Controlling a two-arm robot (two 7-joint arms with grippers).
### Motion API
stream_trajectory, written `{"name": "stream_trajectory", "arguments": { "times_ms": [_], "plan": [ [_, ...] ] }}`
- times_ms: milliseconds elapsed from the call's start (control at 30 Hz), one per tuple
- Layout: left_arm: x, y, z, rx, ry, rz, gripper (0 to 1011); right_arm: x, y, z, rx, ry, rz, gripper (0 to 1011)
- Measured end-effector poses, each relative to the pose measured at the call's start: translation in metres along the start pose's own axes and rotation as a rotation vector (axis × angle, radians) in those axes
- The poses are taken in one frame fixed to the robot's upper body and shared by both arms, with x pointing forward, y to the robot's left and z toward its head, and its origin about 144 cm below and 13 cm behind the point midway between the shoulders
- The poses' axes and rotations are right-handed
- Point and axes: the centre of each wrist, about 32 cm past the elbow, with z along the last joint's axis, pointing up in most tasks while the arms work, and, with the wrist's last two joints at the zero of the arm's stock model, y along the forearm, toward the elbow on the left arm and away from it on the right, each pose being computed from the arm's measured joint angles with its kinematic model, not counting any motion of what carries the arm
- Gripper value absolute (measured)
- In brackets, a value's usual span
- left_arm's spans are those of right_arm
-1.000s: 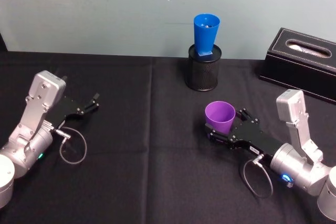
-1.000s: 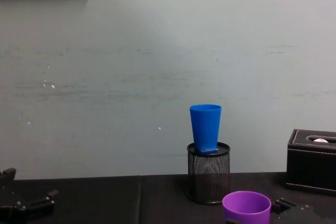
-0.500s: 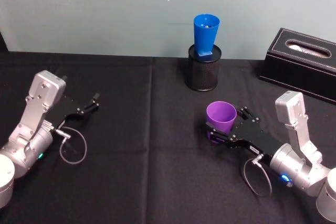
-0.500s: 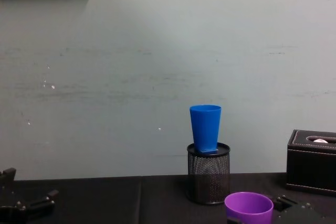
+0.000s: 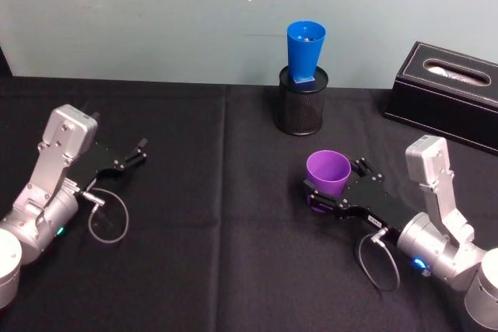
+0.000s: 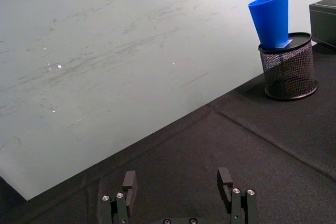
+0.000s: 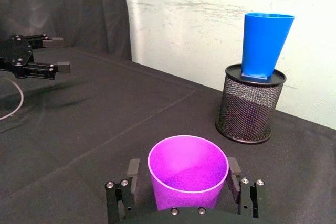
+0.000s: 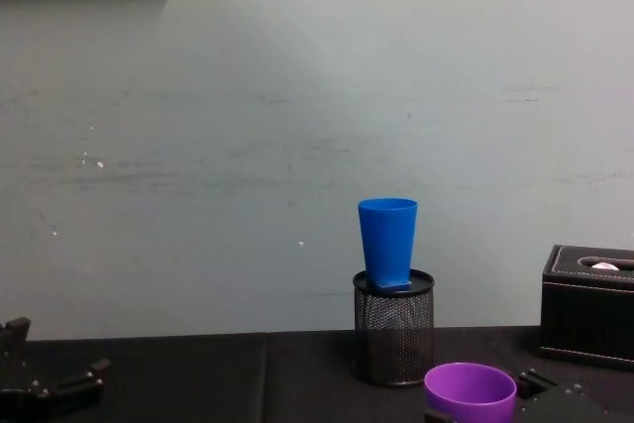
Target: Pick up one cup with a gripper and tap it against the other cup.
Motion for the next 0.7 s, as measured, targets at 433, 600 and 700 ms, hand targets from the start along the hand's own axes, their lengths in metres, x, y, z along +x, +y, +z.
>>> {"name": "stream_trajectory", "arguments": {
  "times_ms": [433, 600, 700],
  "plan": [
    [0.0, 0.0, 0.0, 0.0, 0.0, 0.0, 1005, -0.0003, 0.002, -0.0017, 0.005, -0.008, -0.014, 1003],
    [0.0, 0.0, 0.0, 0.0, 0.0, 0.0, 1004, -0.0002, 0.0019, -0.0015, 0.005, -0.009, -0.014, 1003],
    [0.0, 0.0, 0.0, 0.0, 0.0, 0.0, 1005, -0.0002, 0.0019, -0.0014, 0.006, -0.009, -0.014, 1003]
  ]
}}
